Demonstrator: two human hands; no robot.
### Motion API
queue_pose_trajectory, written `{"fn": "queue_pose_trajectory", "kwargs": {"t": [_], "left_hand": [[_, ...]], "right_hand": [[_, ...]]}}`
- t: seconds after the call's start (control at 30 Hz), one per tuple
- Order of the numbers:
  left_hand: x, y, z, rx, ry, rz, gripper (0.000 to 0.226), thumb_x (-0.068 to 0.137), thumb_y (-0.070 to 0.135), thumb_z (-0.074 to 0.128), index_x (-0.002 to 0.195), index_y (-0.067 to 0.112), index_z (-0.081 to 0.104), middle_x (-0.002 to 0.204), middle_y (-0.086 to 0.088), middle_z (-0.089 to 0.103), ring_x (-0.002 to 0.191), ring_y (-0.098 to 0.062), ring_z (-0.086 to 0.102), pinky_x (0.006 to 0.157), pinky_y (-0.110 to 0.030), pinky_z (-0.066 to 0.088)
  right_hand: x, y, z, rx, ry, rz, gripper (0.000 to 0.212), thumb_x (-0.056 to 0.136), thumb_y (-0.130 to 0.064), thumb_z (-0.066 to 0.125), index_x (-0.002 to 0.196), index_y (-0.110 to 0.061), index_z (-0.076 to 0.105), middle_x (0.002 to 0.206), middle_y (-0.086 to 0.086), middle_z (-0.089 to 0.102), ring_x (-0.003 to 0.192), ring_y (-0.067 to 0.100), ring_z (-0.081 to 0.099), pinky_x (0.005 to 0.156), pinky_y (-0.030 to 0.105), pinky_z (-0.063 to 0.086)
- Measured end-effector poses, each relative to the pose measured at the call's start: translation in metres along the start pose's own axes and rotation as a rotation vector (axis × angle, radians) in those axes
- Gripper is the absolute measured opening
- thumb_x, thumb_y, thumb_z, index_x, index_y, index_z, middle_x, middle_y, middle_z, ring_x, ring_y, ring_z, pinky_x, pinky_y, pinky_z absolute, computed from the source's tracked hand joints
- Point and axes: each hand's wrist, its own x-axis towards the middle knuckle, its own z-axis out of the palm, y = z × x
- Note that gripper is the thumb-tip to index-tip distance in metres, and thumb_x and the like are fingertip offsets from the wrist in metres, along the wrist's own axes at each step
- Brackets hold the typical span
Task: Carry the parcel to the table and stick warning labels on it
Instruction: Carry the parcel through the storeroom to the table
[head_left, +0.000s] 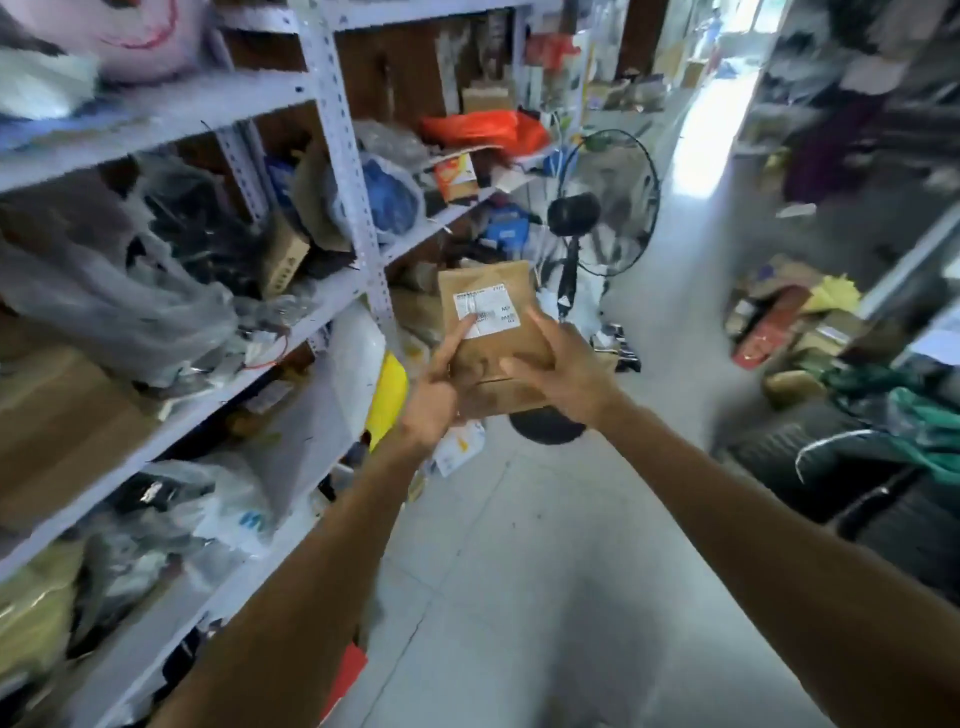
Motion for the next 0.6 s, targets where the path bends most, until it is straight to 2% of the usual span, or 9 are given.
{"fn": "queue_pose_trajectory", "kwargs": {"t": [0.1,0.13,0.17,0.23,0.27,0.33,0.43,0.53,0.6], "left_hand": [[0.013,-0.004,0.08,-0.011,-0.156,-0.054,0.057,0.102,0.011,0.046,0.147,0.044,0.037,0.145,0.012,0.049,0.122,-0.016,0.053,0.078,-0.032,0.054],[0.016,-0.005,0.104,0.003,-0.198,-0.042,0.057,0.101,0.011,0.047,0.149,0.041,0.036,0.147,0.009,0.048,0.122,-0.016,0.053,0.08,-0.028,0.056],[0.018,-0.006,0.129,0.018,-0.242,-0.018,0.057,0.101,0.011,0.049,0.149,0.038,0.036,0.15,0.006,0.046,0.126,-0.016,0.053,0.09,-0.03,0.057],[0.024,-0.01,0.173,0.077,-0.329,0.062,0.059,0.097,0.014,0.054,0.149,0.036,0.038,0.155,0.002,0.042,0.138,-0.019,0.047,0.112,-0.045,0.043],[0.025,-0.009,0.194,0.098,-0.379,0.083,0.06,0.096,0.013,0.054,0.15,0.035,0.038,0.157,0.001,0.04,0.141,-0.02,0.043,0.116,-0.049,0.037],[0.027,-0.008,0.232,0.133,-0.457,0.08,0.059,0.098,0.009,0.051,0.147,0.04,0.038,0.157,0.002,0.04,0.142,-0.02,0.043,0.117,-0.049,0.036],[0.029,-0.008,0.285,0.153,-0.589,0.094,0.061,0.097,0.009,0.051,0.145,0.045,0.039,0.157,0.005,0.038,0.142,-0.016,0.041,0.118,-0.047,0.035],[0.033,-0.009,0.332,0.2,-0.712,0.095,0.063,0.092,0.02,0.054,0.145,0.051,0.038,0.156,0.007,0.037,0.143,-0.011,0.038,0.119,-0.046,0.033],[0.034,-0.01,0.363,0.228,-0.81,0.097,0.065,0.09,0.026,0.053,0.146,0.053,0.033,0.156,0.008,0.033,0.145,-0.008,0.033,0.12,-0.043,0.032]], "right_hand": [[-0.032,0.053,-0.057,-0.053,0.138,0.113,0.069,0.088,-0.053,0.058,0.147,-0.043,0.025,0.134,0.006,0.049,0.12,0.025,0.052,0.093,0.03,0.038],[-0.044,0.071,-0.074,-0.07,0.189,0.135,0.065,0.09,-0.052,0.056,0.147,-0.044,0.026,0.132,0.005,0.05,0.118,0.027,0.053,0.09,0.03,0.038],[-0.056,0.086,-0.09,-0.089,0.235,0.162,0.063,0.091,-0.051,0.054,0.147,-0.043,0.026,0.131,0.005,0.051,0.116,0.027,0.055,0.088,0.03,0.038],[-0.079,0.118,-0.118,-0.121,0.309,0.191,0.061,0.093,-0.051,0.051,0.148,-0.039,0.026,0.128,0.005,0.052,0.115,0.028,0.056,0.088,0.03,0.038],[-0.09,0.133,-0.131,-0.138,0.34,0.201,0.061,0.094,-0.051,0.05,0.149,-0.038,0.027,0.125,0.006,0.054,0.114,0.03,0.056,0.088,0.03,0.04],[-0.113,0.159,-0.156,-0.178,0.385,0.228,0.06,0.094,-0.053,0.047,0.148,-0.039,0.026,0.126,0.007,0.054,0.114,0.032,0.056,0.091,0.036,0.044],[-0.145,0.188,-0.189,-0.208,0.428,0.25,0.061,0.095,-0.052,0.047,0.149,-0.041,0.021,0.144,0.007,0.044,0.124,0.032,0.051,0.097,0.041,0.044],[-0.176,0.214,-0.214,-0.134,0.48,0.303,0.067,0.092,-0.051,0.053,0.149,-0.044,0.018,0.159,-0.004,0.026,0.14,0.021,0.037,0.109,0.039,0.038],[-0.195,0.229,-0.23,-0.091,0.546,0.336,0.07,0.091,-0.049,0.057,0.149,-0.043,0.019,0.16,-0.009,0.024,0.14,0.014,0.036,0.11,0.033,0.036]]}}
